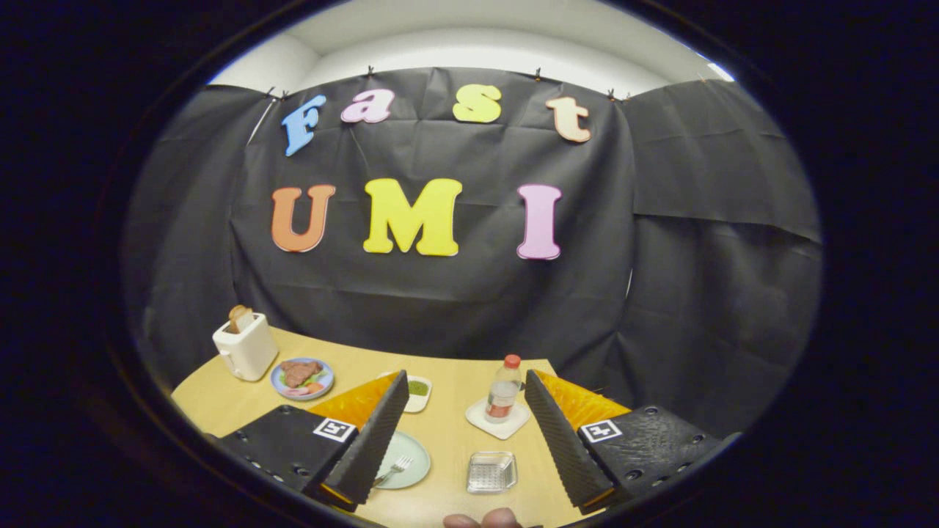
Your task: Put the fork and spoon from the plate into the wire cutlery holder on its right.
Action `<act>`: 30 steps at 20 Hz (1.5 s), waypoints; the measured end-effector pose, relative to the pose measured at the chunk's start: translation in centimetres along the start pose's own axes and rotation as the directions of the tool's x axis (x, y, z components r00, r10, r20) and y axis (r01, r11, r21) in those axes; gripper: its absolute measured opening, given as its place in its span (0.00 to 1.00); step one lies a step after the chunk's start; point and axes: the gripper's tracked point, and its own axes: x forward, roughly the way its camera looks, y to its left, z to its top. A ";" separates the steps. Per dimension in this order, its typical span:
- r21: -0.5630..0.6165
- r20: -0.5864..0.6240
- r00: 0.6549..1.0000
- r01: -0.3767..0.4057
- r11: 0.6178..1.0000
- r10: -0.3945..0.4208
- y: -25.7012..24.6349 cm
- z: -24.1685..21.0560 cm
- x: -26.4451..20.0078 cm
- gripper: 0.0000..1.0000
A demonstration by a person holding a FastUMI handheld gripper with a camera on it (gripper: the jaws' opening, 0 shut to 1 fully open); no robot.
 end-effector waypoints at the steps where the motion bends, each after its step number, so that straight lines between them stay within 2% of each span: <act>1: -0.008 -0.006 1.000 -0.009 1.000 0.009 0.5 -0.1 -0.1 0.95; 15: -0.011 -0.023 0.999 -0.030 0.999 0.030 3.0 -0.6 -0.4 0.95; 18: -0.019 -0.084 0.996 -0.041 0.999 0.039 3.9 -2.0 -0.2 0.95; 21: -0.002 -0.210 0.975 -0.077 0.997 0.075 5.7 -5.2 -0.2 0.95; 23: 0.016 -0.315 0.945 -0.089 0.996 0.089 6.8 -8.0 0.0 0.95; 25: 0.043 -0.426 0.899 -0.096 0.994 0.105 8.0 -11.2 0.3 0.95; 27: 0.083 -0.555 0.821 -0.103 0.991 0.132 9.2 -14.9 0.1 0.95; 30: 0.165 -0.731 0.660 -0.071 0.984 0.170 10.7 -20.6 -0.6 0.95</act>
